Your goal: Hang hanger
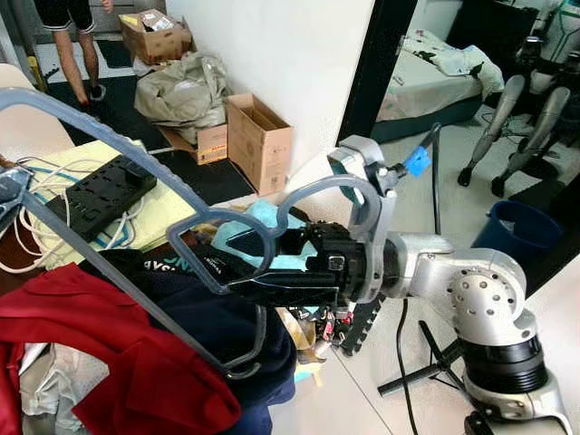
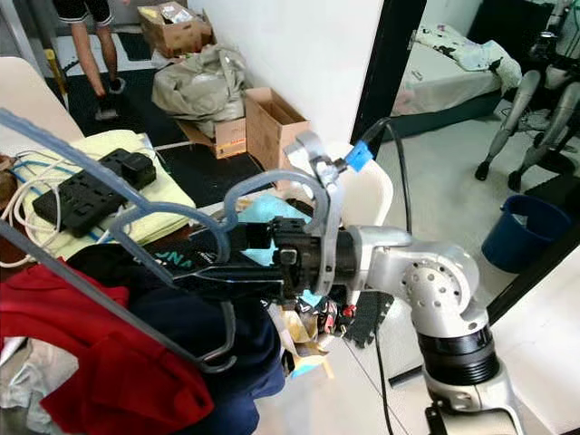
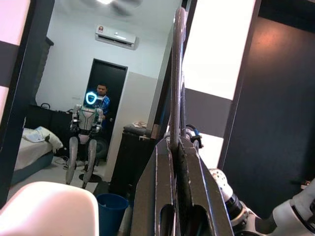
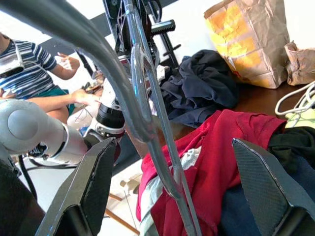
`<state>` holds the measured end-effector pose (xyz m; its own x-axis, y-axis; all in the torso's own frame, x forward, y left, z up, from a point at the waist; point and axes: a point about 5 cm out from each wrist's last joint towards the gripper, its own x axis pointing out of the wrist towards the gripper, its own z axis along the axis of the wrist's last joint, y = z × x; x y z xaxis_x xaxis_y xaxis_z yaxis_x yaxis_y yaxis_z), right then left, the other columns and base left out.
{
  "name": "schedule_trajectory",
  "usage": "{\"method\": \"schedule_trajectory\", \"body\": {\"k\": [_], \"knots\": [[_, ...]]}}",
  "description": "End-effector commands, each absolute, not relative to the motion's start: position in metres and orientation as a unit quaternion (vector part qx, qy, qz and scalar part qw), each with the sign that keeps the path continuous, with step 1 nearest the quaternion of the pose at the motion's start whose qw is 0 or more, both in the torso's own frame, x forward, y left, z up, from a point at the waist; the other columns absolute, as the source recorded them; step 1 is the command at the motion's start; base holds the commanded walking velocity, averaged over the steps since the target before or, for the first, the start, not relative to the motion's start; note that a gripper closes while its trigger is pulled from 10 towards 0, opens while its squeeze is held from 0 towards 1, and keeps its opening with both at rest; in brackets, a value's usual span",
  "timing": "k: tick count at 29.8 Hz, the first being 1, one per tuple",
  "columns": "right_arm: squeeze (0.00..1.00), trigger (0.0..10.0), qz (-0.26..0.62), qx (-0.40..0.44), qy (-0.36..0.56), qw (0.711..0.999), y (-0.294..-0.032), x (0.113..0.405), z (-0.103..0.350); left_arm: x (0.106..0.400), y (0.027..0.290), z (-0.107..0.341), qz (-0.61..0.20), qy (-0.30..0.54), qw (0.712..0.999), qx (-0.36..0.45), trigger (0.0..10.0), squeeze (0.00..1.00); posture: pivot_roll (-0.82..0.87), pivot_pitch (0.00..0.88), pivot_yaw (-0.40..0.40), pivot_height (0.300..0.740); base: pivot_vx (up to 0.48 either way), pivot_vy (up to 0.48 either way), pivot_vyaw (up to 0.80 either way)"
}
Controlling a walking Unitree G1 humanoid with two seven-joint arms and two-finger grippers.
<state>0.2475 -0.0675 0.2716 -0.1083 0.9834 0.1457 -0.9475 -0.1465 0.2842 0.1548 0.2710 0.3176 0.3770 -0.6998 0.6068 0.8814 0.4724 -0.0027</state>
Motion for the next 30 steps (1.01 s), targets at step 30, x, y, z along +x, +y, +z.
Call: {"method": "schedule_trajectory", "body": {"k": [30], "knots": [[0.0,10.0,0.629,0.3,-0.026,0.716,-0.077,0.276,0.287,0.144,0.265,0.332,-0.508,-0.329,0.78,-0.157,0.0,0.0,0.0,0.054,-0.092,0.74,0.0,0.0,0.0]]}}
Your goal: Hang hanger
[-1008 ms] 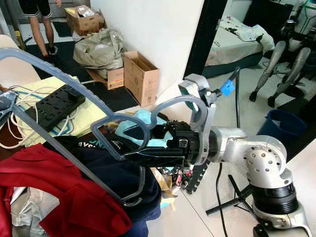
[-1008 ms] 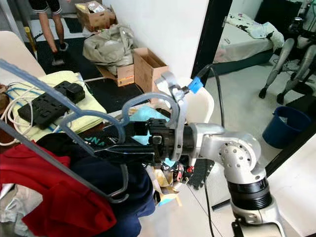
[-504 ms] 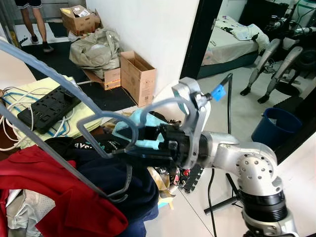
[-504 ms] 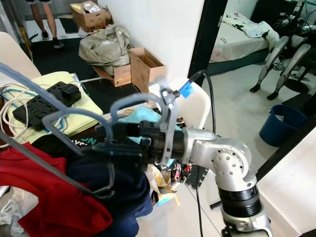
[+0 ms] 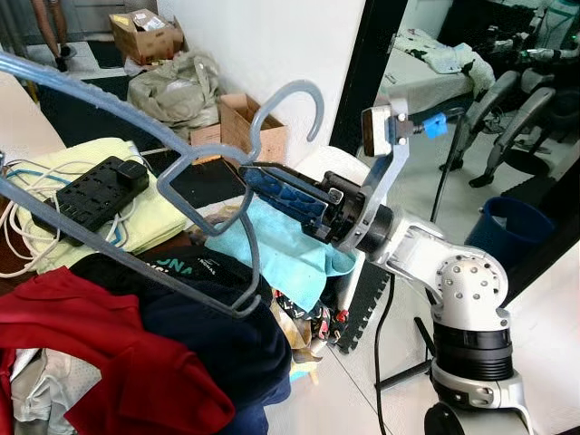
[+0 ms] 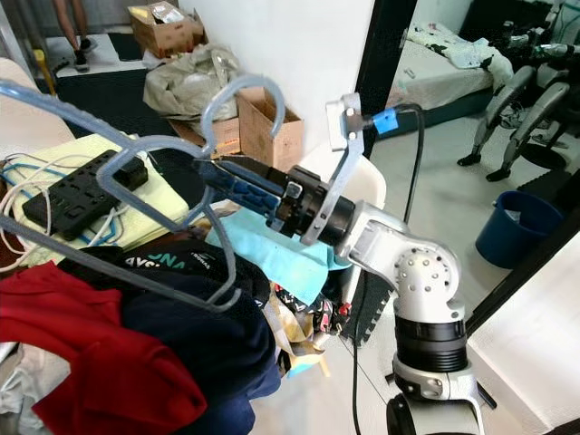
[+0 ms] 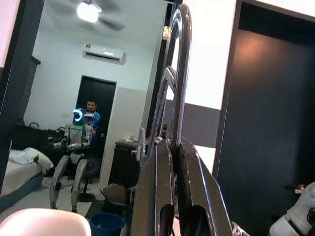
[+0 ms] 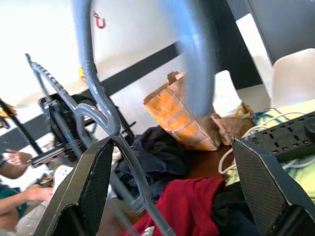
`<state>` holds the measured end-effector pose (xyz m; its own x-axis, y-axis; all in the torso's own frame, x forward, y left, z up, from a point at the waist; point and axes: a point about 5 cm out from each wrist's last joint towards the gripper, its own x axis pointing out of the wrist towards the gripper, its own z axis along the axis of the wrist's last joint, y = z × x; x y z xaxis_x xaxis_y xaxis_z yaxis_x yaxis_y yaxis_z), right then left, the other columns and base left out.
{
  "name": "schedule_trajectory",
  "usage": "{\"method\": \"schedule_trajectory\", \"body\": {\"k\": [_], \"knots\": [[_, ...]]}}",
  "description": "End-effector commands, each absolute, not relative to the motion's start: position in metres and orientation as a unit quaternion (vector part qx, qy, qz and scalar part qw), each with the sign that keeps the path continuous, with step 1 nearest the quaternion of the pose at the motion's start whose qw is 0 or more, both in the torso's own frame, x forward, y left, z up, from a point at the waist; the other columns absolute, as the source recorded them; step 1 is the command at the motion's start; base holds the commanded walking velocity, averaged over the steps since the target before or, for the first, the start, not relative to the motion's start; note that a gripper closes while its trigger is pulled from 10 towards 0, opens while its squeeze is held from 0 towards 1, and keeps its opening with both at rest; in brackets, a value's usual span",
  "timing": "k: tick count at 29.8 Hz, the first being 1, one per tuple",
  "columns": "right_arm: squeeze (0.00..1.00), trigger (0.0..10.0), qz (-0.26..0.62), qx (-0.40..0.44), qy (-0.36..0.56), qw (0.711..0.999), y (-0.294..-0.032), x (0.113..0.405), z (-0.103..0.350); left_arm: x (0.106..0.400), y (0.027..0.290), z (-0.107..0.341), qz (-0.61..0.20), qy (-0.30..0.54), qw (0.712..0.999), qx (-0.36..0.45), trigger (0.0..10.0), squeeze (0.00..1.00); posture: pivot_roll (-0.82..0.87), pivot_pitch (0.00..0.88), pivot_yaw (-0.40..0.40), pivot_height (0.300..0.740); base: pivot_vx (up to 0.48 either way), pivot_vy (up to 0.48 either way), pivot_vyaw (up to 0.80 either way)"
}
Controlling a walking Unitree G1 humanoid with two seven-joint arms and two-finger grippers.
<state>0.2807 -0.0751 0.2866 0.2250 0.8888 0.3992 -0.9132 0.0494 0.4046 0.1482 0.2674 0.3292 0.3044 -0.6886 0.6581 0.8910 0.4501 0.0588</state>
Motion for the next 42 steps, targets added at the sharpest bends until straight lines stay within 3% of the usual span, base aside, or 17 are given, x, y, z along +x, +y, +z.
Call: {"method": "schedule_trajectory", "body": {"k": [1,2,4,6,7,10,15,19,22,31,42], "knots": [[0.0,10.0,0.629,0.3,-0.026,0.716,-0.077,0.276,0.287,0.144,0.265,0.332,-0.508,-0.329,0.78,-0.157,0.0,0.0,0.0,0.054,-0.092,0.74,0.0,0.0,0.0],[0.0,10.0,0.643,0.302,-0.03,0.703,-0.077,0.271,0.288,0.143,0.266,0.333,-0.508,-0.333,0.779,-0.156,0.0,0.0,0.0,0.054,-0.091,0.74,0.0,0.0,0.0],[0.0,10.0,0.643,0.302,-0.03,0.703,-0.077,0.271,0.288,0.143,0.266,0.333,-0.508,-0.333,0.779,-0.156,0.0,0.0,0.0,0.054,-0.091,0.74,0.0,0.0,0.0],[0.0,10.0,0.683,0.302,-0.04,0.664,-0.076,0.258,0.29,0.14,0.268,0.336,-0.511,-0.339,0.774,-0.156,0.0,0.0,0.01,0.054,-0.091,0.74,0.0,0.0,0.0],[0.0,10.0,0.683,0.302,-0.04,0.664,-0.076,0.258,0.29,0.14,0.268,0.336,-0.511,-0.339,0.774,-0.156,0.0,0.0,0.01,0.054,-0.091,0.74,0.0,0.0,0.0],[0.0,10.0,0.719,0.296,-0.053,0.626,-0.079,0.245,0.292,0.138,0.27,0.337,-0.513,-0.34,0.772,-0.156,0.0,0.0,0.01,0.055,-0.091,0.74,0.0,0.0,0.0],[0.0,10.0,0.745,0.286,-0.072,0.598,-0.087,0.238,0.296,0.138,0.272,0.337,-0.509,-0.343,0.774,-0.156,0.0,0.0,0.01,0.054,-0.088,0.74,0.0,0.0,0.0],[0.0,10.0,0.753,0.279,-0.079,0.591,-0.088,0.236,0.298,0.137,0.274,0.338,-0.506,-0.346,0.775,-0.155,0.0,0.0,0.01,0.055,-0.088,0.74,0.0,0.0,0.0],[0.0,10.0,0.758,0.223,-0.073,0.609,-0.08,0.232,0.293,0.136,0.277,0.342,-0.503,-0.357,0.771,-0.156,0.0,0.0,0.02,0.055,-0.085,0.74,0.0,0.0,0.0],[0.0,10.0,0.758,0.171,-0.07,0.625,-0.063,0.229,0.287,0.141,0.266,0.342,-0.519,-0.353,0.761,-0.167,0.0,0.0,0.02,0.054,-0.085,0.74,0.0,0.0,0.0],[0.0,10.0,0.75,0.196,-0.098,0.624,-0.054,0.237,0.293,0.148,0.253,0.343,-0.536,-0.349,0.747,-0.18,0.0,0.0,0.02,0.051,-0.085,0.74,0.0,0.0,0.0]]}}
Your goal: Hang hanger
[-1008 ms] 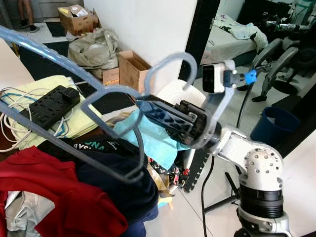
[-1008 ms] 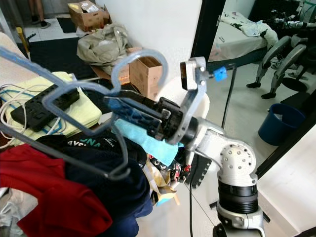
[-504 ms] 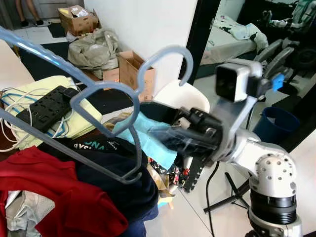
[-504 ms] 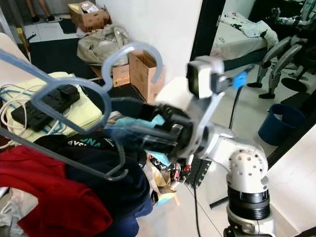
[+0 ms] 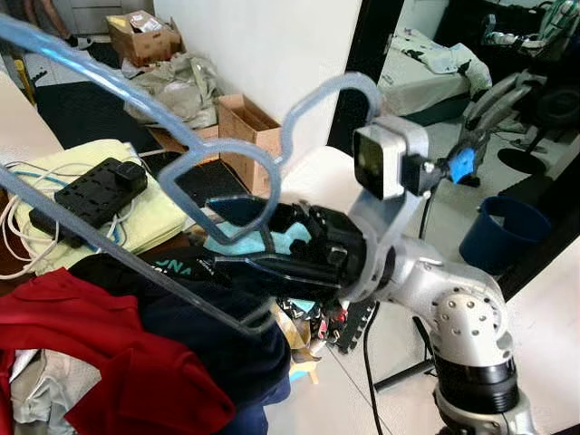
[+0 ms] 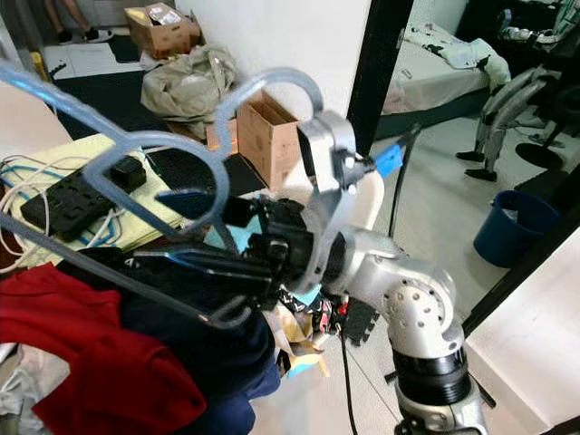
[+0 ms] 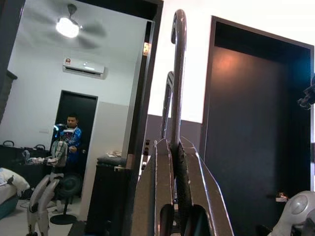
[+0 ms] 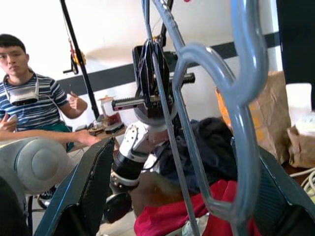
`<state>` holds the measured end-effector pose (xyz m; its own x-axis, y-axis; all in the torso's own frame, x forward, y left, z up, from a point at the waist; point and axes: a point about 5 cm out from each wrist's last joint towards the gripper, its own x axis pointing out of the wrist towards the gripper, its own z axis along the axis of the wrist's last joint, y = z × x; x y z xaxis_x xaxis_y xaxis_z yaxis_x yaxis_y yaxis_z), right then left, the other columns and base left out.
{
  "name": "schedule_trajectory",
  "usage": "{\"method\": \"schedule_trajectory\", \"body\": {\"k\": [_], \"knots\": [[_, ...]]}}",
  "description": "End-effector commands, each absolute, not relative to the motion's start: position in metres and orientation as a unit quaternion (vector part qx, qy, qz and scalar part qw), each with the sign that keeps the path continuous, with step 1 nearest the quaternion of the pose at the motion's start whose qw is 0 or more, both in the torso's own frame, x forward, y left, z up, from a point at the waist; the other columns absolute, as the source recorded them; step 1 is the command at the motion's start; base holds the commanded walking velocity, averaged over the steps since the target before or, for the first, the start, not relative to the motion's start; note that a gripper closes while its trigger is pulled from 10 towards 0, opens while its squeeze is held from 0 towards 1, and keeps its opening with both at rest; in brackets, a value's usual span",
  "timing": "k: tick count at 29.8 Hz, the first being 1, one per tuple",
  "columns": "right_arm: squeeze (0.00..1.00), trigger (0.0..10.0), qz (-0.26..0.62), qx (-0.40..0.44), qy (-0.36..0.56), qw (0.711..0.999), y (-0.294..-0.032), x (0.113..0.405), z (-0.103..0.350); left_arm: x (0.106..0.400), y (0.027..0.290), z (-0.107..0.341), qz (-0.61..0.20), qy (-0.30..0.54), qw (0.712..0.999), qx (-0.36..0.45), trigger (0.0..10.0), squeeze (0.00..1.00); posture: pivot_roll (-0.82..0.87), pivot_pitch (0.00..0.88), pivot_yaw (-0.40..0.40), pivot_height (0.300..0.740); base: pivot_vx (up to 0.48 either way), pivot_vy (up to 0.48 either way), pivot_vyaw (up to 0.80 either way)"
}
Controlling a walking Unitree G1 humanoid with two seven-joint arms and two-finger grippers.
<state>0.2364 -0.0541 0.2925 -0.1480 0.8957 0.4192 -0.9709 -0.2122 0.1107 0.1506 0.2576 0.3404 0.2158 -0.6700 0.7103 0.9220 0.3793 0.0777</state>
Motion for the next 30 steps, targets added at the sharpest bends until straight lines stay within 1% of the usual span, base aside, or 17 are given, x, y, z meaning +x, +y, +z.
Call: {"method": "schedule_trajectory", "body": {"k": [1,2,3,5,7,10,18,23,25,26,27,28,29,30], "knots": [[0.0,10.0,0.752,0.195,-0.099,0.622,-0.054,0.237,0.293,0.148,0.253,0.343,-0.537,-0.349,0.747,-0.181,0.0,0.0,0.02,0.051,-0.086,0.74,0.0,0.0,0.0],[0.0,3.4,0.755,0.195,-0.1,0.618,-0.054,0.236,0.293,0.148,0.253,0.342,-0.537,-0.349,0.747,-0.181,0.0,0.0,0.02,0.051,-0.086,0.74,0.0,0.0,0.0],[0.0,0.0,0.76,0.194,-0.1,0.613,-0.054,0.235,0.293,0.147,0.254,0.342,-0.536,-0.349,0.747,-0.181,0.0,0.0,0.02,0.049,-0.085,0.74,0.0,0.0,0.0],[0.0,0.0,0.76,0.194,-0.1,0.613,-0.054,0.235,0.293,0.147,0.254,0.342,-0.536,-0.349,0.747,-0.181,0.0,0.0,0.02,0.049,-0.085,0.74,0.0,0.0,0.0],[0.0,0.0,0.769,0.188,-0.098,0.603,-0.055,0.232,0.291,0.146,0.259,0.341,-0.532,-0.35,0.75,-0.179,0.0,0.0,0.03,0.049,-0.085,0.74,0.0,0.0,0.0],[0.0,0.0,0.773,0.182,-0.097,0.599,-0.055,0.231,0.291,0.145,0.262,0.34,-0.53,-0.351,0.751,-0.178,0.0,0.0,0.03,0.048,-0.084,0.74,0.0,0.0,0.0],[0.0,0.0,0.776,0.164,-0.097,0.601,-0.056,0.23,0.289,0.144,0.269,0.342,-0.523,-0.356,0.755,-0.174,0.0,0.0,0.03,0.05,-0.08,0.74,0.0,0.0,0.0],[0.0,0.0,0.768,0.157,-0.098,0.613,-0.057,0.233,0.288,0.145,0.268,0.344,-0.518,-0.358,0.757,-0.174,0.0,0.0,0.03,0.052,-0.079,0.74,0.0,0.0,0.0],[0.0,0.0,0.754,0.146,-0.096,0.634,-0.057,0.24,0.286,0.146,0.263,0.344,-0.514,-0.356,0.76,-0.175,0.0,0.0,0.03,0.053,-0.078,0.74,0.0,0.0,0.0],[0.0,0.0,0.754,0.146,-0.096,0.634,-0.057,0.24,0.286,0.146,0.263,0.344,-0.514,-0.356,0.76,-0.175,0.0,0.0,0.03,0.053,-0.078,0.74,0.0,0.0,0.0],[0.0,0.0,0.743,0.141,-0.094,0.648,-0.056,0.245,0.284,0.148,0.261,0.343,-0.511,-0.351,0.764,-0.18,3.8,0.0,0.03,0.056,-0.077,0.74,0.0,0.0,0.0],[0.0,0.0,0.727,0.138,-0.093,0.667,-0.054,0.252,0.283,0.151,0.258,0.339,-0.501,-0.344,0.77,-0.193,10.0,0.92,0.04,0.057,-0.077,0.74,0.0,0.0,0.0],[0.0,0.0,0.727,0.138,-0.093,0.667,-0.054,0.252,0.283,0.151,0.258,0.339,-0.501,-0.344,0.77,-0.193,10.0,0.92,0.04,0.057,-0.077,0.74,0.0,0.0,0.0],[0.0,0.0,0.712,0.137,-0.092,0.683,-0.052,0.258,0.283,0.154,0.257,0.335,-0.49,-0.335,0.779,-0.203,10.0,1.0,0.04,0.058,-0.078,0.74,0.0,0.0,0.0]]}}
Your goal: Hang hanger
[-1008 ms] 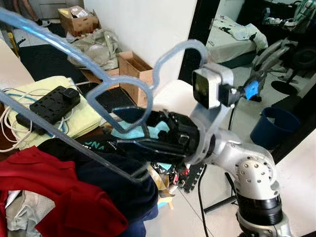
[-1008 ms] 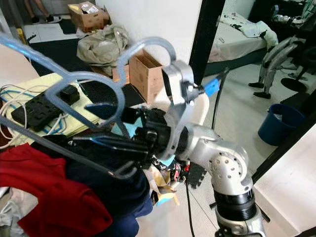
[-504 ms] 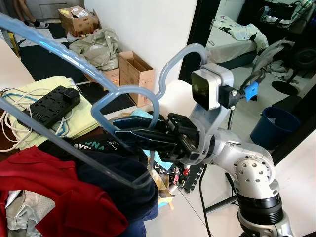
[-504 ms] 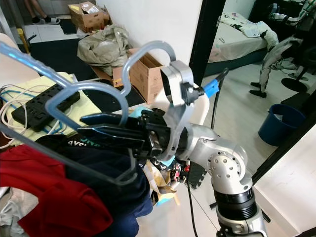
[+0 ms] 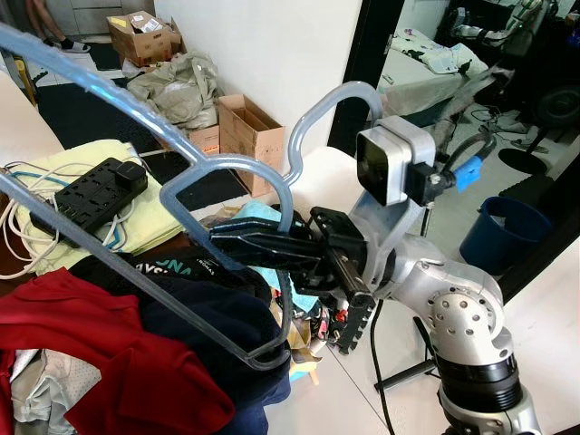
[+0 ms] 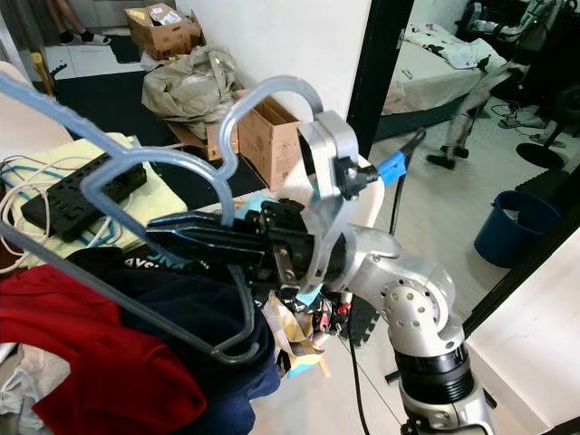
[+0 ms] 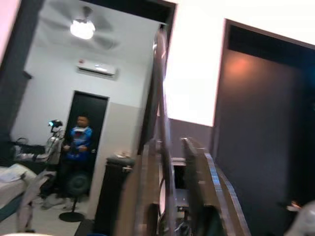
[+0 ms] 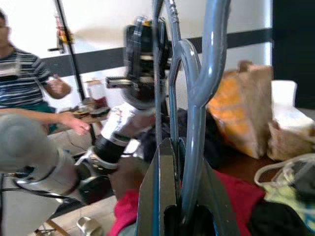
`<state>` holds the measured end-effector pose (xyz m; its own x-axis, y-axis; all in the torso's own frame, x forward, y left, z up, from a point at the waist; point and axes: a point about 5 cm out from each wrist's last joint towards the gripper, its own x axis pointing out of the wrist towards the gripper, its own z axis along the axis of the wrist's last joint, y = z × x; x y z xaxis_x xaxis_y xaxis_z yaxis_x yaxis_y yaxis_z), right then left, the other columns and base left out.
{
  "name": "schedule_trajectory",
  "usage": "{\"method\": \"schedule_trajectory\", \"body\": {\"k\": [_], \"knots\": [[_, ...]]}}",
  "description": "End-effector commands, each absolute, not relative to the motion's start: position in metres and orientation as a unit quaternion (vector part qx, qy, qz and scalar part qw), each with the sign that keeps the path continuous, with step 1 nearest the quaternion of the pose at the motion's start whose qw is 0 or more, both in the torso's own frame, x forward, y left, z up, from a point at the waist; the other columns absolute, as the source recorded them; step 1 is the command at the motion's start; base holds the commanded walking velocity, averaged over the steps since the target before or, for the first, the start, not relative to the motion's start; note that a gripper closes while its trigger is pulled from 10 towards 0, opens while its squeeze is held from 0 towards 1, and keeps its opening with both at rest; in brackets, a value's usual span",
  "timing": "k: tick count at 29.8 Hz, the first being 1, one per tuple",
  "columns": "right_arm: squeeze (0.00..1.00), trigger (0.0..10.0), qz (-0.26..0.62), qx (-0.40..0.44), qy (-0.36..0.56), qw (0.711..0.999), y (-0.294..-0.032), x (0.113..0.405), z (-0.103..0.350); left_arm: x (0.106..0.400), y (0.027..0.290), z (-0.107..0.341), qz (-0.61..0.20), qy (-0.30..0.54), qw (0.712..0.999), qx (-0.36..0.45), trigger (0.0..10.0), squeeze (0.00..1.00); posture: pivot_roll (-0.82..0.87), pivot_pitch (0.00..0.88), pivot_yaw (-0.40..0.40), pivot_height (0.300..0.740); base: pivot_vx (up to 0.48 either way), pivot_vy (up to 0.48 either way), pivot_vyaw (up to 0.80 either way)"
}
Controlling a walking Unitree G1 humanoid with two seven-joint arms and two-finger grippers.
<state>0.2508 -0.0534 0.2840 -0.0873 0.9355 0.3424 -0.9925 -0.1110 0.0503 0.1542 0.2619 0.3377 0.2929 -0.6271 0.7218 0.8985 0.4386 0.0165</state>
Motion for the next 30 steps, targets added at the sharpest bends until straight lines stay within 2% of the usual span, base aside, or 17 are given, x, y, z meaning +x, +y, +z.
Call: {"method": "schedule_trajectory", "body": {"k": [1,2,3,4,6,7,10,12,13,14,17,22,24,27,28,29,30], "knots": [[0.0,0.0,0.712,0.137,-0.092,0.683,-0.052,0.258,0.283,0.154,0.257,0.335,-0.49,-0.335,0.779,-0.203,10.0,1.0,0.04,0.058,-0.078,0.74,0.0,0.0,0.0],[0.0,0.0,0.687,0.14,-0.095,0.707,-0.051,0.268,0.284,0.16,0.255,0.321,-0.467,-0.307,0.801,-0.216,10.0,1.0,0.04,0.059,-0.079,0.74,0.0,0.0,0.0],[0.0,0.0,0.687,0.14,-0.095,0.707,-0.051,0.268,0.284,0.16,0.255,0.321,-0.467,-0.307,0.801,-0.216,10.0,1.0,0.04,0.059,-0.079,0.74,0.0,0.0,0.0],[0.0,0.0,0.672,0.144,-0.097,0.72,-0.052,0.274,0.285,0.167,0.257,0.311,-0.435,-0.283,0.825,-0.224,10.0,1.0,0.04,0.059,-0.08,0.74,0.0,0.0,0.0],[0.0,0.0,0.662,0.147,-0.098,0.728,-0.052,0.277,0.285,0.171,0.259,0.304,-0.412,-0.266,0.841,-0.23,10.0,1.0,0.04,0.059,-0.08,0.74,0.0,0.0,0.0],[0.0,0.0,0.646,0.15,-0.098,0.742,-0.054,0.283,0.286,0.181,0.259,0.292,-0.378,-0.231,0.866,-0.229,10.0,1.0,0.05,0.059,-0.083,0.74,0.0,0.0,0.0],[0.0,0.0,0.622,0.154,-0.098,0.761,-0.056,0.292,0.286,0.19,0.255,0.275,-0.351,-0.182,0.893,-0.217,10.0,1.0,0.06,0.059,-0.083,0.74,0.0,0.0,0.0],[0.0,0.0,0.548,0.181,-0.101,0.81,-0.066,0.316,0.288,0.208,0.255,0.248,-0.239,-0.121,0.946,-0.183,10.0,1.0,0.07,0.058,-0.09,0.74,0.0,0.0,0.0],[0.0,0.0,0.548,0.181,-0.101,0.81,-0.066,0.316,0.288,0.208,0.255,0.248,-0.239,-0.121,0.946,-0.183,10.0,1.0,0.07,0.058,-0.09,0.74,0.0,0.0,0.0],[0.0,0.0,0.515,0.198,-0.103,0.828,-0.073,0.326,0.289,0.214,0.258,0.247,-0.181,-0.114,0.968,-0.131,10.0,1.0,0.07,0.049,-0.096,0.74,0.0,0.0,0.0],[0.0,0.0,0.515,0.198,-0.103,0.828,-0.073,0.326,0.289,0.214,0.258,0.247,-0.181,-0.114,0.968,-0.131,10.0,1.0,0.07,0.049,-0.096,0.74,0.0,0.0,0.0],[0.0,0.0,0.454,0.231,-0.106,0.854,-0.088,0.345,0.288,0.219,0.26,0.279,-0.095,-0.173,0.98,-0.031,10.0,1.0,0.11,0.002,-0.108,0.74,0.0,0.0,0.0],[0.0,0.0,0.394,0.237,-0.109,0.882,-0.101,0.362,0.288,0.222,0.267,0.287,-0.038,-0.19,0.981,0.008,10.0,1.0,0.12,0.0,-0.117,0.74,0.0,0.0,0.0],[0.0,0.0,0.371,0.236,-0.11,0.891,-0.106,0.368,0.289,0.224,0.27,0.286,-0.016,-0.192,0.981,0.016,10.0,1.0,0.12,0.0,-0.117,0.74,0.0,0.0,0.0],[0.0,0.0,0.34,0.217,-0.109,0.909,-0.115,0.375,0.289,0.226,0.272,0.281,0.002,-0.19,0.982,0.011,10.0,1.0,0.12,0.0,-0.121,0.74,0.0,0.0,0.0],[0.0,10.0,0.309,0.185,-0.104,0.927,-0.123,0.381,0.288,0.229,0.274,0.272,0.027,-0.179,0.983,0.013,10.0,0.52,0.12,0.0,-0.122,0.74,0.0,0.0,0.0],[0.0,10.0,0.309,0.185,-0.104,0.927,-0.123,0.381,0.288,0.229,0.274,0.272,0.027,-0.179,0.983,0.013,10.0,0.52,0.12,0.0,-0.122,0.74,0.0,0.0,0.0]]}}
